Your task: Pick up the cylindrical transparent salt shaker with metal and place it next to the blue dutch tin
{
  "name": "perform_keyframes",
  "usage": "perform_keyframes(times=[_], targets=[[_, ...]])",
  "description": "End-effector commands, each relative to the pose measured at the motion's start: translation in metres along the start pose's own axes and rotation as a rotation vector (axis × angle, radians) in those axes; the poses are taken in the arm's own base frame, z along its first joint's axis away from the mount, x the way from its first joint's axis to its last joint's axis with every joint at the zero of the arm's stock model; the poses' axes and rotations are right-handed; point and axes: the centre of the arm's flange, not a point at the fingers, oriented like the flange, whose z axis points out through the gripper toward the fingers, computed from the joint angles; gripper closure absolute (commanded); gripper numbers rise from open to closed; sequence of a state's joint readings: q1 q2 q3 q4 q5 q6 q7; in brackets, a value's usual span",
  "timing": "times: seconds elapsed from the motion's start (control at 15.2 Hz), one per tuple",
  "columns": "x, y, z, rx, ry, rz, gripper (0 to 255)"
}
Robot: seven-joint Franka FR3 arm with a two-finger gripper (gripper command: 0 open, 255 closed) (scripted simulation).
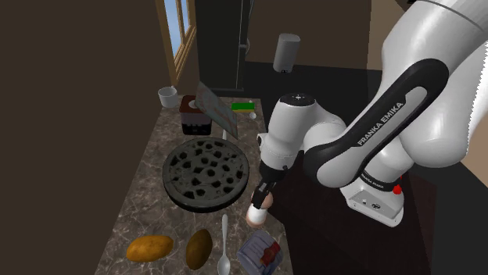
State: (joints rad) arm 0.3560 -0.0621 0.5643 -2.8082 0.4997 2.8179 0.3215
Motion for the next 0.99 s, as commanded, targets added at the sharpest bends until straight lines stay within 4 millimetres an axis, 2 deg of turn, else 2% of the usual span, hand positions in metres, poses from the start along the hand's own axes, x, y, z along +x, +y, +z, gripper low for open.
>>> perform_keyframes(times=[0.0, 0.2, 0.46, 0.92], targets=[[0.000, 0.000, 0.000, 0.000, 0.000, 0.000, 0], [0.000, 0.000, 0.000, 0.000, 0.000, 0.000, 0], [0.000, 0.000, -0.050, 0.000, 0.000, 0.000, 0], [0.000, 0.000, -0.050, 0.000, 0.000, 0.000, 0]])
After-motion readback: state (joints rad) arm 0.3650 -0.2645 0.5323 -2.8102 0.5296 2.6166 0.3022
